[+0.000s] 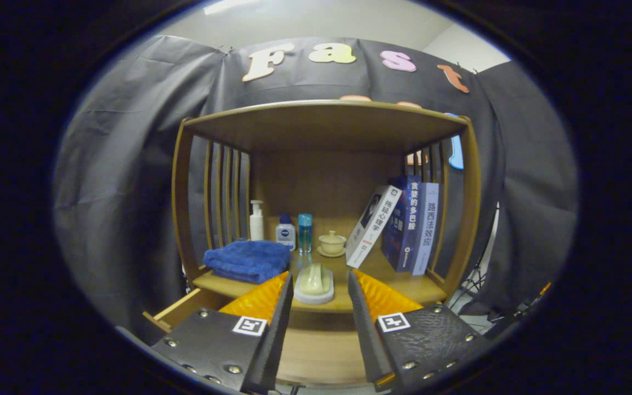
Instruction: Pull open the drawer, take out the items inside it, and place them on the countertop above the cabinet.
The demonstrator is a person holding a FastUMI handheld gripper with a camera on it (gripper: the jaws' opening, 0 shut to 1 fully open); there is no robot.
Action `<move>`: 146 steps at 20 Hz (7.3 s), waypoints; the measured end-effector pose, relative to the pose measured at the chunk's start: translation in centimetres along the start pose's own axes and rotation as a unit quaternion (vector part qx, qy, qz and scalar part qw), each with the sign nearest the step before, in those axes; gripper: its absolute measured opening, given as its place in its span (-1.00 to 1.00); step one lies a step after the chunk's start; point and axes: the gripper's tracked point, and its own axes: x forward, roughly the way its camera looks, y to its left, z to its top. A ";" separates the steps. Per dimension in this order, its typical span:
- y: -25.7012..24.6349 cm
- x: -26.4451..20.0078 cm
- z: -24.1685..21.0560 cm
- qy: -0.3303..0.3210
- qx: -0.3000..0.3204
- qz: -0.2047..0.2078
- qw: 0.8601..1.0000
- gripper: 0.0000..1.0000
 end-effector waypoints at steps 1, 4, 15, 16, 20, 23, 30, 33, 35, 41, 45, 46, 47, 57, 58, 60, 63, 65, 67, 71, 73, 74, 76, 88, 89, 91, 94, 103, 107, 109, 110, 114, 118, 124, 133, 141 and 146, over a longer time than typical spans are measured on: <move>0.0 -1.1 -1.1 0.007 0.005 -0.001 1.000 0.19; 0.0 -3.2 -4.3 0.031 0.012 -0.006 0.999 0.25; 0.2 -6.6 -11.5 0.077 0.068 -0.019 0.995 0.57; 0.2 -6.8 -11.8 0.078 0.065 -0.021 0.995 0.63; 0.6 -7.4 -13.4 0.086 0.038 -0.020 0.995 0.91; 1.0 -7.3 -14.4 0.090 0.017 -0.021 0.996 0.99; 1.3 -6.1 -16.0 0.093 0.014 -0.036 0.995 0.99; 1.1 -5.6 -16.0 0.087 0.009 -0.050 0.995 0.98; 1.1 -5.7 -16.1 0.084 0.000 -0.057 0.995 0.96; 1.0 -5.4 -16.2 0.083 -0.007 -0.056 0.995 0.96; 0.9 -5.0 -16.0 0.079 -0.006 -0.052 0.995 0.96; 0.9 -4.9 -15.8 0.076 -0.004 -0.051 0.996 0.96; 0.9 -4.6 -15.6 0.073 -0.003 -0.050 0.996 0.96; 1.0 -1.6 -15.5 0.063 -0.006 -0.053 0.997 0.96; 1.0 -1.3 -15.6 0.063 -0.007 -0.052 0.997 0.96; 0.8 -0.9 -15.6 0.061 -0.007 -0.051 0.997 0.96; 0.8 -0.1 -15.5 0.060 -0.006 -0.048 0.997 0.96; 0.7 0.3 -15.5 0.060 -0.008 -0.048 0.997 0.96; 0.6 0.6 -15.5 0.057 -0.005 -0.045 0.997 0.97; 0.5 1.3 -15.5 0.056 -0.008 -0.046 0.997 0.96; 0.6 2.0 -15.4 0.056 -0.005 -0.047 0.997 0.97; 0.5 2.3 -15.5 0.056 -0.006 -0.048 0.997 0.97; 0.6 2.9 -15.4 0.055 -0.008 -0.048 0.997 0.97; 0.6 6.6 -15.4 0.056 -0.016 -0.056 0.997 0.97; 0.7 6.8 -15.4 0.057 -0.017 -0.056 0.997 0.97; 0.6 7.3 -15.4 0.058 -0.022 -0.057 0.996 0.97; 0.6 8.0 -15.4 0.060 -0.026 -0.058 0.996 0.98; 0.5 10.2 -15.3 0.060 -0.026 -0.057 0.996 0.97; 0.5 11.1 -15.2 0.060 -0.027 -0.057 0.996 0.97; 0.4 11.5 -15.2 0.060 -0.028 -0.057 0.996 0.98; 0.5 11.4 -15.2 0.060 -0.029 -0.057 0.996 0.98; 0.5 11.5 -15.2 0.056 -0.035 -0.056 0.996 0.97; 0.3 11.7 -15.4 0.054 -0.040 -0.055 0.996 0.97; 0.3 11.7 -15.3 0.058 -0.052 -0.052 0.996 0.97; 1.0 9.4 -12.5 0.033 -0.052 -0.039 0.997 0.93; -0.2 2.2 -7.2 -0.013 -0.033 -0.035 0.999 0.93; -3.0 -2.5 -2.4 -0.052 -0.024 -0.043 0.997 0.93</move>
